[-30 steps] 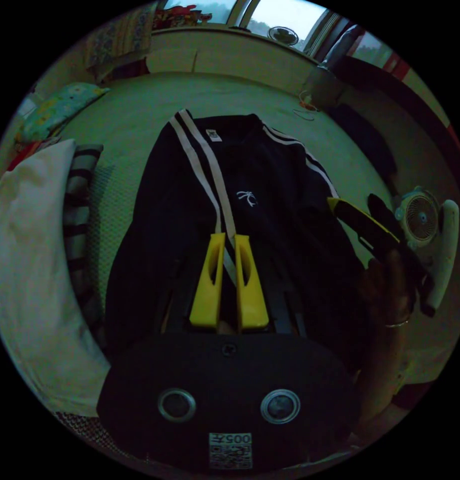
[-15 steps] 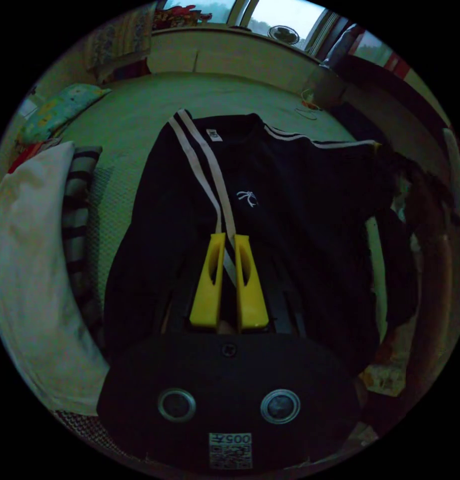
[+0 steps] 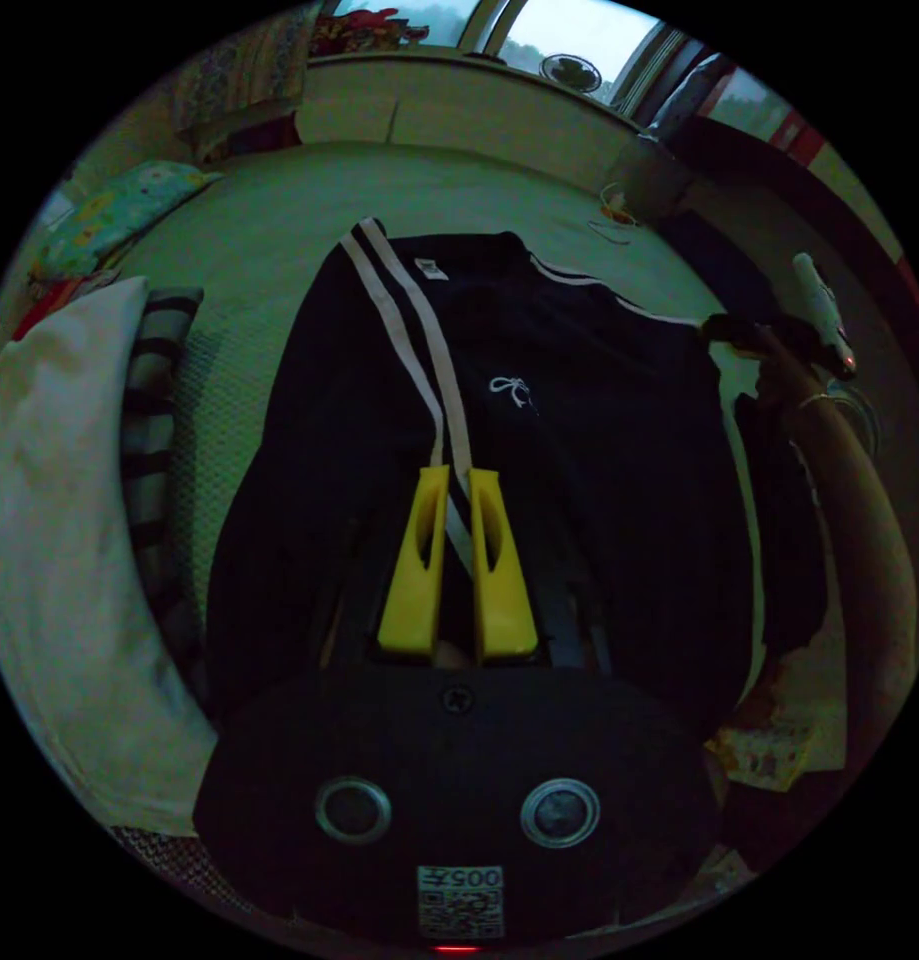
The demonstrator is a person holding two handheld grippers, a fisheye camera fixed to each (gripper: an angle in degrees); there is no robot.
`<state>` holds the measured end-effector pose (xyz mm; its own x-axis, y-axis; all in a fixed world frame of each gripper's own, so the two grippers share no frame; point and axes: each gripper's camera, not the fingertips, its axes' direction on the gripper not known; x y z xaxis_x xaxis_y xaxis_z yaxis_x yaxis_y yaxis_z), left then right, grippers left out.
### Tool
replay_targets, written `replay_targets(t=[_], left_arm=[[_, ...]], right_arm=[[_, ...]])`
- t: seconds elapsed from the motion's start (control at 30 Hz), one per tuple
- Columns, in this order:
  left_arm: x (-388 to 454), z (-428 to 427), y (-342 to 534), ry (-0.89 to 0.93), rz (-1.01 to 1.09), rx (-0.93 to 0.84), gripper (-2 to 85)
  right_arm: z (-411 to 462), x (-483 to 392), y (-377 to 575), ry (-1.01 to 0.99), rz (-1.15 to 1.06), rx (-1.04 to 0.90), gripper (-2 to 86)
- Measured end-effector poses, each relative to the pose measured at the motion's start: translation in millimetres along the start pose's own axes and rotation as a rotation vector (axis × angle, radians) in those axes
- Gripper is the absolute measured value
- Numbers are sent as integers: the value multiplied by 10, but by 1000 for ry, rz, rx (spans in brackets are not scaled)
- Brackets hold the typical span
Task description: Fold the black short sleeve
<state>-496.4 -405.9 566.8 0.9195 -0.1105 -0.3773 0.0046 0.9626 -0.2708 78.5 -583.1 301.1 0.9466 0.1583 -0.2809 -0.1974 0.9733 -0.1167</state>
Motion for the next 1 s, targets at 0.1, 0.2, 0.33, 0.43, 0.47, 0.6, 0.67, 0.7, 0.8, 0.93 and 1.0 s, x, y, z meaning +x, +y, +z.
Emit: replay_targets(t=[0.1, 0.2, 0.33, 0.43, 0.47, 0.6, 0.67, 0.7, 0.8, 0.93, 1.0], left_arm=[[-108, -168, -11, 84, 27, 19, 94], [-195, -372, 27, 75, 29, 67, 108], [-142, -529, 79, 91, 104, 35, 126], [-4, -609, 103, 86, 170, 3, 133], [43, -641, 105, 76, 190, -8, 135], [42, -720, 126, 4, 199, -63, 138], [-28, -832, 151, -2, 177, -64, 137], [-44, -867, 159, 0, 173, -60, 136], [-91, -992, 203, -50, 167, -78, 124], [-125, -1188, 274, -106, 170, -84, 97], [-188, -1321, 310, -95, 143, -75, 61]], right_arm=[[-396, -52, 134, 2, -70, 127, 101], [-725, -81, 260, -72, -77, 200, 107], [-1009, -220, 621, -265, -77, 223, 106], [-1030, -477, 1034, -364, -115, 188, 105], [-989, -587, 1174, -377, -137, 157, 104], [-848, -824, 1523, -348, -213, 124, 91], [-774, -856, 1592, -327, -225, 97, 88], [-742, -857, 1619, -321, -225, 88, 87], [-702, -809, 1679, -368, -194, 63, 88], [-705, -784, 1817, -402, -205, 34, 85], [-781, -763, 1902, -389, -211, 69, 84]])
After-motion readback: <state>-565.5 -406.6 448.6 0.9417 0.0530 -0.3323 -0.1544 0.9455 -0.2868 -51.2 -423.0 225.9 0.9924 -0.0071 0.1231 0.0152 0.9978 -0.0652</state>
